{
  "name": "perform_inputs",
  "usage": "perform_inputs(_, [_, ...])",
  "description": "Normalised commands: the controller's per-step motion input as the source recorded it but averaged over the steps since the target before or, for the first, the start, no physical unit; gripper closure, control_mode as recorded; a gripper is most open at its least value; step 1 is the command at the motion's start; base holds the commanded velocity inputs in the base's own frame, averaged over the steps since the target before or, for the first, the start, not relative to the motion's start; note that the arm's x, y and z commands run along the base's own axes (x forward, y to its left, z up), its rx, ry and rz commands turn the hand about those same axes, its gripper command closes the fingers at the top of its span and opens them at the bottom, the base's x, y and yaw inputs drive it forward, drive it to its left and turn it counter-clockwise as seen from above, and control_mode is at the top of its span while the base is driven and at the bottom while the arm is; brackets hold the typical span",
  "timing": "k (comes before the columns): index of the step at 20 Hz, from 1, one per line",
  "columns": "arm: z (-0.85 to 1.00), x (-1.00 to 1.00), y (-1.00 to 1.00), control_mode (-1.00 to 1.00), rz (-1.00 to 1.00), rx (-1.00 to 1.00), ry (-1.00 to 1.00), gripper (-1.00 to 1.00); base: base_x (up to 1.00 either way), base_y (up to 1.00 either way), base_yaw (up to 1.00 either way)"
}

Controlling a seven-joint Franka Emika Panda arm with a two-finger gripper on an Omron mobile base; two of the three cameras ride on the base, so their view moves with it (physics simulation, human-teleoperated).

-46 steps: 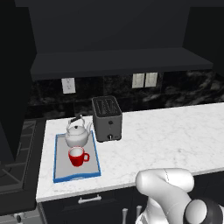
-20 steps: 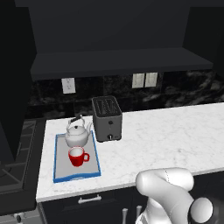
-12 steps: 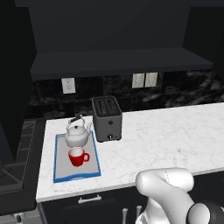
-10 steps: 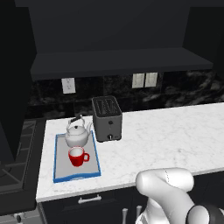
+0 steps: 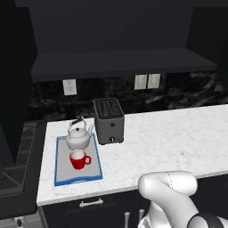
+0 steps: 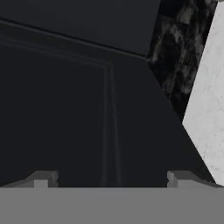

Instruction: Pick the kettle from the counter and place it on the tray. Then pick the mug from the cabinet and place it on the tray. Then close the cabinet doors.

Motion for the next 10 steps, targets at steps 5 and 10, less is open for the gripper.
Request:
perform_inputs(5, [-0.16,0.41,0.74,-1.00,0.18,0.00,0.00,-1.00,0.00,0.00,0.00])
perform_inputs(10, [-0.13,0.71,0.65,-1.00,0.12,0.00,0.00,-1.00,0.00,0.00,0.00])
